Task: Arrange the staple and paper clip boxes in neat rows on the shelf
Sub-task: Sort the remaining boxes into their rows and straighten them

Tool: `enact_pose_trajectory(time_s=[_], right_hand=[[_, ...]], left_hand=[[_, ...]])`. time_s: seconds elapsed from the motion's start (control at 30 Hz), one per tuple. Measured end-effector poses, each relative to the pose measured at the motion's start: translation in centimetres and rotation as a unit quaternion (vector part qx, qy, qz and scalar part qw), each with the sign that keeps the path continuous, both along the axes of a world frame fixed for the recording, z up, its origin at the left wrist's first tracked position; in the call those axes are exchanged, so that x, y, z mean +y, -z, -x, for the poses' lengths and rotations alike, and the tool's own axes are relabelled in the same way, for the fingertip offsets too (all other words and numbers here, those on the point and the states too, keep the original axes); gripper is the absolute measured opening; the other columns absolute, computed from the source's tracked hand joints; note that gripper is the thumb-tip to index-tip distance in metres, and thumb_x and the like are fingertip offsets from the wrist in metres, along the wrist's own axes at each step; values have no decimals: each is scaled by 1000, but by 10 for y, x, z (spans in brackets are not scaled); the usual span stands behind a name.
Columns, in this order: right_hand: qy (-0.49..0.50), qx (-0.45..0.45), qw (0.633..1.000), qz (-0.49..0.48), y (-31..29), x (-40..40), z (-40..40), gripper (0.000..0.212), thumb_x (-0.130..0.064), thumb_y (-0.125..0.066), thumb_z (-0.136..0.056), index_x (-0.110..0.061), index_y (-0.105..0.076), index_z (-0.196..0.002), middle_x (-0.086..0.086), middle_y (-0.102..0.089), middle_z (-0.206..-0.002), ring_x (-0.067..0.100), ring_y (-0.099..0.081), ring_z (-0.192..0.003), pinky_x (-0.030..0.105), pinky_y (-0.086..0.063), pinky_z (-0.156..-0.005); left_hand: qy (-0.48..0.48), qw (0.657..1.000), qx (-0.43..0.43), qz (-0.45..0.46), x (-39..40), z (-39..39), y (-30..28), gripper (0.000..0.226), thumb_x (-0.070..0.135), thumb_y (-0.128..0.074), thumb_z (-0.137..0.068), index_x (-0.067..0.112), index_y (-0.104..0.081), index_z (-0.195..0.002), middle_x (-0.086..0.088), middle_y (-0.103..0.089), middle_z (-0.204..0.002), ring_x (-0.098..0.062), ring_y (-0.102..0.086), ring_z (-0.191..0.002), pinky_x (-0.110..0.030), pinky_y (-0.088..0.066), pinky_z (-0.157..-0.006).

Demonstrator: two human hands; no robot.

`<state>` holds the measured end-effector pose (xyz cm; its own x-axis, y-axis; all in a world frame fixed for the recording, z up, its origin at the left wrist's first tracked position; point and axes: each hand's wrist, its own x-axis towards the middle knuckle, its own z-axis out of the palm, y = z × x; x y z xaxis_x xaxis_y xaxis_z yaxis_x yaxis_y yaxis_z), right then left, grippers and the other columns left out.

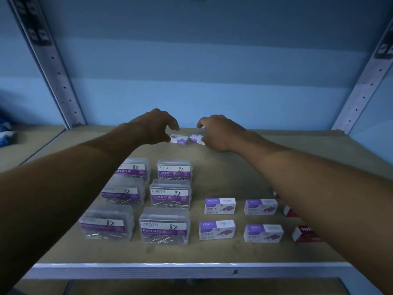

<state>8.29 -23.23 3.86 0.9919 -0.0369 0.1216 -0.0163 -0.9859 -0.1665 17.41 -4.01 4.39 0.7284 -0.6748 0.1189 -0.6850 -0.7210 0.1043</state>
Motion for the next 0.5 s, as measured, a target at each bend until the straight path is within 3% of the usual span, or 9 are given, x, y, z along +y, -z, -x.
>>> enact_pose_trajectory(time_s=[0.17, 0.37, 0.5], right_hand=[[-1, 15, 1000, 26, 7, 3, -14, 45, -23, -57, -95, -23, -53, -139, 9, -50, -143, 28, -50, -129, 35, -42, -90], [-2, 10, 1000, 28, 14, 7, -21, 35, -29, -61, -94, -21, -63, -128, 11, -56, -132, 30, -57, -116, 35, -47, -86], [7, -2, 1000, 10, 19, 3, -22, 33, -25, -63, -93, -22, -62, -126, 11, -54, -129, 29, -57, -114, 31, -39, -78]], left_hand=[[16, 999, -12, -26, -10, -7, 13, 47, 17, -69, -89, 20, -58, -134, -4, -56, -139, -23, -50, -128, -36, -38, -106], [31, 999, -7, -30, -12, -11, 13, 45, 22, -68, -90, 17, -59, -134, -4, -58, -138, -24, -51, -127, -36, -39, -106], [44, 999, 2, -29, -15, -13, 16, 45, 31, -68, -89, 16, -61, -131, -5, -60, -135, -24, -52, -124, -34, -40, -102]])
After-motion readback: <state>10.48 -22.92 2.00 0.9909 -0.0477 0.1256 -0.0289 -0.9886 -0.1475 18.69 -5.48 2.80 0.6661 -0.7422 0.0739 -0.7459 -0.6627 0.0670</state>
